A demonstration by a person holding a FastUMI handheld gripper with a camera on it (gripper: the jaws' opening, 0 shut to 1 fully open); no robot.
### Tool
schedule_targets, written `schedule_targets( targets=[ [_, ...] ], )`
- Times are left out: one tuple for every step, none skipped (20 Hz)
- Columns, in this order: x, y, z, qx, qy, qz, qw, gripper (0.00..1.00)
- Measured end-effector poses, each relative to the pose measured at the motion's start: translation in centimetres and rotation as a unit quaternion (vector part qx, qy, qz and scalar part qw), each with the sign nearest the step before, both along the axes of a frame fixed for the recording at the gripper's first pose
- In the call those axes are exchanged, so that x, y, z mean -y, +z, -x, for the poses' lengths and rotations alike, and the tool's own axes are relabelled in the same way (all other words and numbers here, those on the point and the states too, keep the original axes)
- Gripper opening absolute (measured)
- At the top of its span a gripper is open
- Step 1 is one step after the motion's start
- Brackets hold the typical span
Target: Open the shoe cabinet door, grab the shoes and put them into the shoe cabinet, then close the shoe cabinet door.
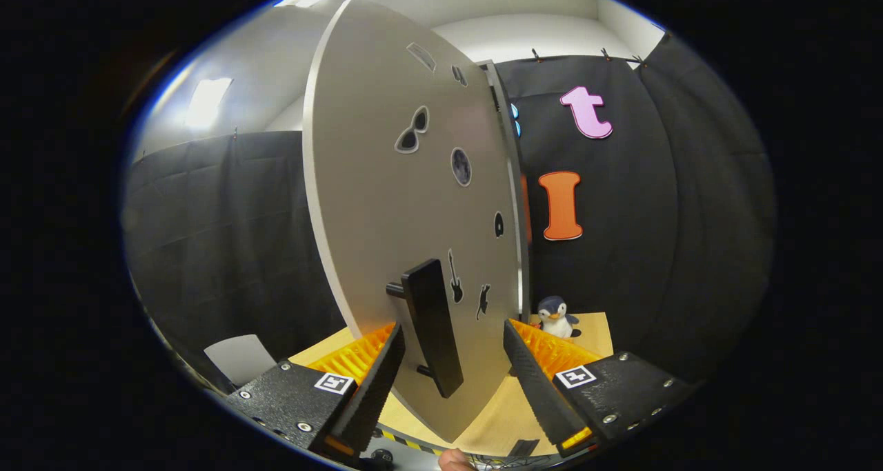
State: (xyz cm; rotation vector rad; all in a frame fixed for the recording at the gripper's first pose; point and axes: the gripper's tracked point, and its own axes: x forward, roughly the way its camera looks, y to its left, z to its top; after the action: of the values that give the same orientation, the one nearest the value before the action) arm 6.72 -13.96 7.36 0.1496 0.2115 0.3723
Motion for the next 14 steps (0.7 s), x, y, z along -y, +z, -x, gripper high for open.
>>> schedule_targets(
  targets=[
    [-0.9, 0.0, -0.1, -0.003, 0.001, -0.001, 1.000, 0.91],
    [-1.8, 0.1, -0.3, -0.005, 0.001, 0.000, 1.000, 0.91],
    [-2.6, 0.2, -0.5, -0.004, 0.001, 0.002, 1.000, 0.91],
    [-3.6, 0.2, -0.8, -0.005, 0.002, 0.004, 1.000, 0.91],
    [-4.5, 0.2, -1.0, -0.006, 0.002, 0.004, 1.000, 0.91],
    [-5.4, 0.1, -1.4, -0.007, 0.002, 0.006, 1.000, 0.91],
    [-6.1, 0.0, -1.9, -0.008, -0.002, 0.011, 1.000, 0.91],
    [-6.7, -0.1, -2.5, -0.009, -0.007, 0.018, 1.000, 0.91],
    [-7.2, 0.0, -3.1, -0.009, -0.012, 0.023, 1.000, 0.91],
    [-8.1, 0.0, -3.6, -0.010, -0.014, 0.023, 1.000, 0.91],
    [-9.1, -0.3, -4.0, -0.013, -0.014, 0.021, 1.000, 0.91],
    [-10.1, -0.3, -4.3, -0.015, -0.015, 0.020, 1.000, 0.91],
    [-10.9, -0.3, -4.8, -0.014, -0.017, 0.023, 0.999, 0.91],
    [-11.8, 0.0, -5.3, -0.010, -0.020, 0.027, 0.999, 0.91]
  ],
)
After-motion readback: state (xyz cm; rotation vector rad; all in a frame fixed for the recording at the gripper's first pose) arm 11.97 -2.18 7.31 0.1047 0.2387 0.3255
